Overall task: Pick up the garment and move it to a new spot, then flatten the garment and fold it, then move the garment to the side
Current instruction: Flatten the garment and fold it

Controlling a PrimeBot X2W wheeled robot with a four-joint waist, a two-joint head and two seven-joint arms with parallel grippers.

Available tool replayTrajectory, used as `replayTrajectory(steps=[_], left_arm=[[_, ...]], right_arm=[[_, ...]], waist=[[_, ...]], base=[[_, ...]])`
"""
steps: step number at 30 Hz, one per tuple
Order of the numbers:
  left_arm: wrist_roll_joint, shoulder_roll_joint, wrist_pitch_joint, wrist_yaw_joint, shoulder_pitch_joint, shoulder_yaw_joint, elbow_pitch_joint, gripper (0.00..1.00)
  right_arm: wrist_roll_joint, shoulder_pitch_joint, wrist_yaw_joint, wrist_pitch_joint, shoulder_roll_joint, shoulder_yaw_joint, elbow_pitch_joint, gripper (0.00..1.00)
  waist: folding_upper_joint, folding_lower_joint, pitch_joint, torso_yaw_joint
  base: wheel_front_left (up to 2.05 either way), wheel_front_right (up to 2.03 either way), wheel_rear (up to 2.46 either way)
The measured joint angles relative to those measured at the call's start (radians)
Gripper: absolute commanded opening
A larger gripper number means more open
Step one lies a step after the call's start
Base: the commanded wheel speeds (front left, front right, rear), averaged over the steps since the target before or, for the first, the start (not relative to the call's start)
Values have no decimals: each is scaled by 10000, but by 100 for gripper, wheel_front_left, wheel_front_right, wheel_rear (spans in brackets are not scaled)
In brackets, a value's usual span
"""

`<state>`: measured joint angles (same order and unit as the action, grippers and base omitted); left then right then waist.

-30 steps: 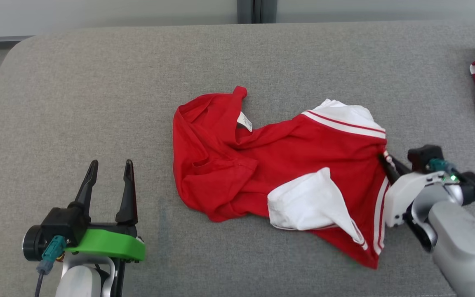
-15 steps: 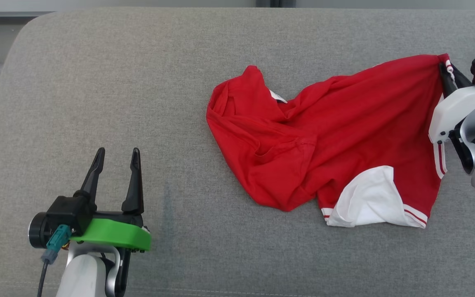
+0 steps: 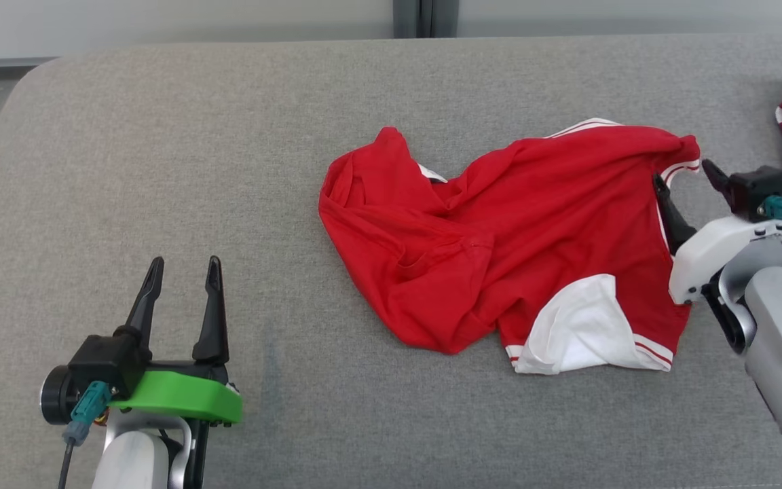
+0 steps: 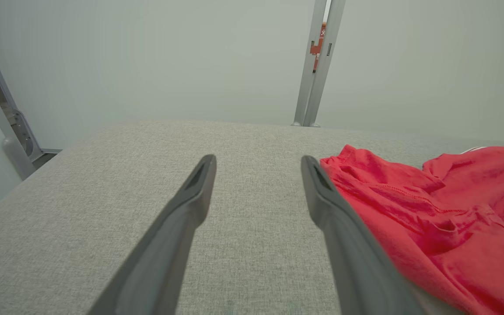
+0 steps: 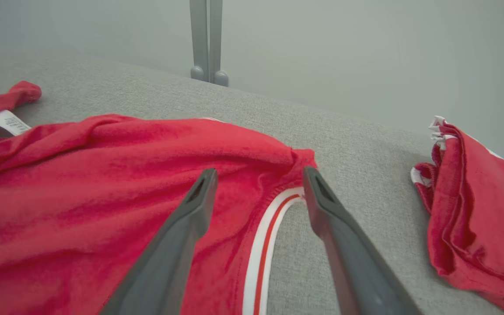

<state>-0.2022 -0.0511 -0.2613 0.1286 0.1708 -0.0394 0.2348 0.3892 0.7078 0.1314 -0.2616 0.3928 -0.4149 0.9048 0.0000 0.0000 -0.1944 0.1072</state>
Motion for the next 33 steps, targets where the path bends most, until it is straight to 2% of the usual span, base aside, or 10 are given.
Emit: replayTrajectory(steps=[10, 15, 20, 24, 25, 26, 33], left_arm=[[23, 4, 0, 0, -331, 31, -31, 100], [23, 6, 0, 2, -375, 23, -38, 100], [23, 6, 2, 2, -375, -40, -42, 100], [19, 8, 0, 2, -372, -123, -46, 100], [17, 8, 0, 2, -372, -130, -46, 100], [15, 8, 0, 2, -372, -130, -46, 100], [8, 6, 0, 2, -381, -17, -8, 100]], right_arm=[[842, -2721, 0, 21, 247, -600, -2861, 100], [1108, -3619, 0, 460, 372, -771, -4136, 100], [1269, -4203, 0, 1016, 320, -869, -4876, 100], [1383, -4424, 0, 1557, 280, -897, -4945, 100], [1352, -4440, 0, 1638, 276, -901, -4926, 29], [1321, -4440, 0, 1649, 282, -909, -4920, 0], [828, -4345, 0, 1081, 357, -750, -5124, 0]], waist=[[0, 0, 505, -334], [0, 0, 513, -332], [0, 0, 495, -274], [0, 0, 473, -164], [0, 0, 466, -140], [0, 0, 460, -123], [0, 0, 483, -231]], base=[[0, 0, 0], [0, 0, 0], [0, 0, 0], [0, 0, 0], [0, 0, 0], [0, 0, 0], [0, 0, 0]])
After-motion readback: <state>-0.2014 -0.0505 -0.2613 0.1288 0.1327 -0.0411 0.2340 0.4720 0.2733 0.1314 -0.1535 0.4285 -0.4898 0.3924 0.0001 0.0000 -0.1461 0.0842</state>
